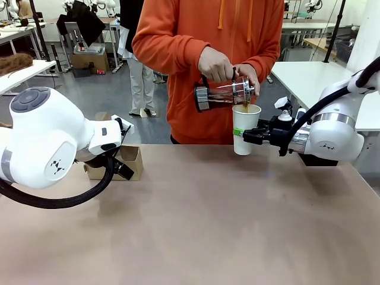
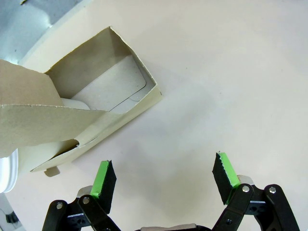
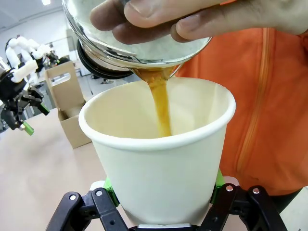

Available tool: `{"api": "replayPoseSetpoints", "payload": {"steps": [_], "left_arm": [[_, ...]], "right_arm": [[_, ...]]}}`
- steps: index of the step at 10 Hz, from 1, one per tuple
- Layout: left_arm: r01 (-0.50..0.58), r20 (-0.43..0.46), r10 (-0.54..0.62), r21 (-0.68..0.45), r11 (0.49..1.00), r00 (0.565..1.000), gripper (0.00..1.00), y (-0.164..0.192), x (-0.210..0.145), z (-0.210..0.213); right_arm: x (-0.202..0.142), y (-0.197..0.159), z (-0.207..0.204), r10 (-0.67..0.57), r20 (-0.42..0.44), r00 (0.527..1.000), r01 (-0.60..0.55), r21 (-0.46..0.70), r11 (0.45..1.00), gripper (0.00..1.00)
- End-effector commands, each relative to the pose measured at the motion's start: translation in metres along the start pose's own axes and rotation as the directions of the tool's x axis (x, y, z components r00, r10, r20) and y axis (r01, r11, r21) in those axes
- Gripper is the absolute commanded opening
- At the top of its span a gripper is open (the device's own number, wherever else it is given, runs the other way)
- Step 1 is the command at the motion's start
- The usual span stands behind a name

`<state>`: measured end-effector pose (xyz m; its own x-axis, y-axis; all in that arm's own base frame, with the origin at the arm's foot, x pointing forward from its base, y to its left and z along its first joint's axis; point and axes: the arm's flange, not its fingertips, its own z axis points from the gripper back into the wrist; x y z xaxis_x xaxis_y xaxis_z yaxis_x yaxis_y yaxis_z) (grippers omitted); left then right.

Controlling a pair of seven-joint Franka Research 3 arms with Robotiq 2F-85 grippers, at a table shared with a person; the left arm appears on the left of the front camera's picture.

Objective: Pour a drink into a cup and package it in a carrier.
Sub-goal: When a person places the Paper Cup Lid on the 600 ml Paper Cup , lift the 600 ml Paper Cup.

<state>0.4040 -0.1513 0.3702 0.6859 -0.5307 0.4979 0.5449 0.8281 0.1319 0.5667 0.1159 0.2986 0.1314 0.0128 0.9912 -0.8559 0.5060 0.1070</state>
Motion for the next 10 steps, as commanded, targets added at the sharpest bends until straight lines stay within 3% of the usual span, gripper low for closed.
{"api": "replayPoseSetpoints", "payload": {"steps": [1, 10], "left_arm": [[0.0, 0.001, 0.0, -0.001, 1.0, 1.0, 1.0, 0.0, 0.0, 0.0004], [0.0, 0.001, 0.0, -0.001, 1.0, 1.0, 1.0, 0.0, 0.0, 0.0004]], "right_arm": [[0.0011, 0.002, -0.0028, -0.006, -0.003, 1.0, 0.006, -0.017, 1.0, 0.8], [0.0011, 0.002, -0.0028, -0.006, -0.003, 1.0, 0.006, -0.017, 1.0, 0.8]]}}
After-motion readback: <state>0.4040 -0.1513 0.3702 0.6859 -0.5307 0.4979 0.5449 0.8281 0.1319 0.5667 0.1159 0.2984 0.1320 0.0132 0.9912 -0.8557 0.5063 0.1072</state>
